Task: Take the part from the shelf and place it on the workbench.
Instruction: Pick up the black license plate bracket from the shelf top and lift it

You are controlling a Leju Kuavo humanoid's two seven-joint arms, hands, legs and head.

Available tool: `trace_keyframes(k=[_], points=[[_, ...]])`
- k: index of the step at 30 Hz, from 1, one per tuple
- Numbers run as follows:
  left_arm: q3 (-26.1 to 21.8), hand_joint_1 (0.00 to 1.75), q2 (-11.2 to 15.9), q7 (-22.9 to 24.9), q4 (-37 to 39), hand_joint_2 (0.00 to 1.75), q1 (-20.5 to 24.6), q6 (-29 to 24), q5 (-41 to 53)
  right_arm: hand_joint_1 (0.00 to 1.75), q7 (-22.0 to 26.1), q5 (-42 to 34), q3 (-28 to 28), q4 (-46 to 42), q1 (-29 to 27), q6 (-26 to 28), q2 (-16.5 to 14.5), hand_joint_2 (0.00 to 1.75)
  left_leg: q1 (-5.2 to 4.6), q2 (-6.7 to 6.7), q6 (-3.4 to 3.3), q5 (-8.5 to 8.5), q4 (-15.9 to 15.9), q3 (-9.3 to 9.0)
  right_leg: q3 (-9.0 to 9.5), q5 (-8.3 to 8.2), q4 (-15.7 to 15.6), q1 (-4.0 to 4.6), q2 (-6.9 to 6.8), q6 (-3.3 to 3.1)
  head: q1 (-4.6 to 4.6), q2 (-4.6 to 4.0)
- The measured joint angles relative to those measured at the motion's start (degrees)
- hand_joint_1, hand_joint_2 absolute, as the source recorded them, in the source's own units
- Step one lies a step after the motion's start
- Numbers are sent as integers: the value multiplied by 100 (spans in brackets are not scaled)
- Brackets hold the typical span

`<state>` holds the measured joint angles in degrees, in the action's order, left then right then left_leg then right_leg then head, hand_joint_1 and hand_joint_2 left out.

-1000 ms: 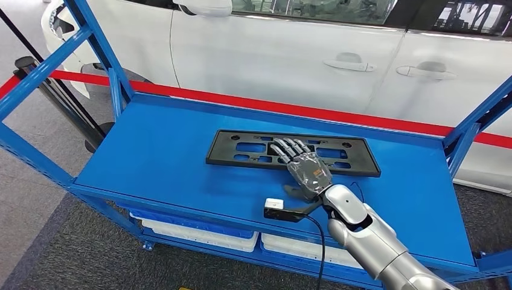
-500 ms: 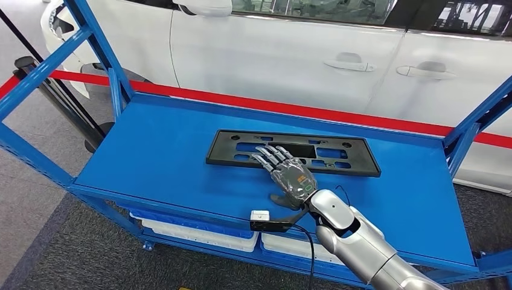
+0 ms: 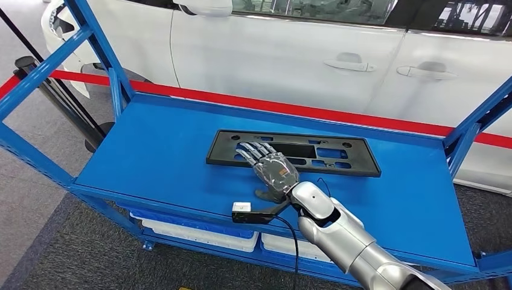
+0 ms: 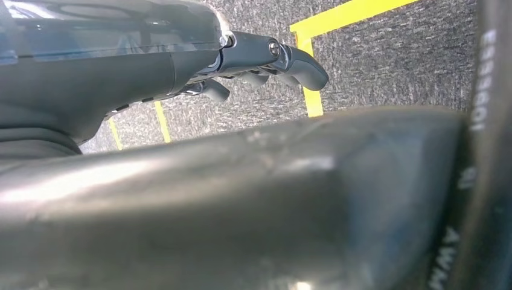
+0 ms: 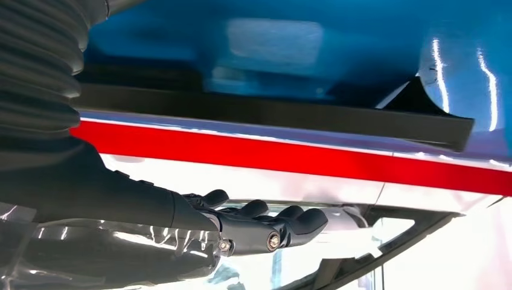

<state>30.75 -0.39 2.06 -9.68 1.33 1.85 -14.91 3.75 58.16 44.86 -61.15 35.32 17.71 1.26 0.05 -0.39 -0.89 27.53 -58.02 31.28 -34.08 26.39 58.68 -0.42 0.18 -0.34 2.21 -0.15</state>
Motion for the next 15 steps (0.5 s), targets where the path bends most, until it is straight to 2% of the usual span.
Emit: trace_keyframes(k=[6, 15], points=[[41, 0, 0, 34, 0, 0, 0, 21, -33, 0, -154, 8, 16, 522, 294, 151, -197, 175, 0, 0, 0, 0, -1, 0, 0, 0, 0, -1, 0, 0, 0, 0], [61, 0, 0, 45, 0, 0, -1, 28, -73, 0, -234, 18, 9, 1135, 564, 395, -251, 175, 0, 0, 0, 0, -3, 0, 0, 0, -2, -1, 0, 0, 0, 0]])
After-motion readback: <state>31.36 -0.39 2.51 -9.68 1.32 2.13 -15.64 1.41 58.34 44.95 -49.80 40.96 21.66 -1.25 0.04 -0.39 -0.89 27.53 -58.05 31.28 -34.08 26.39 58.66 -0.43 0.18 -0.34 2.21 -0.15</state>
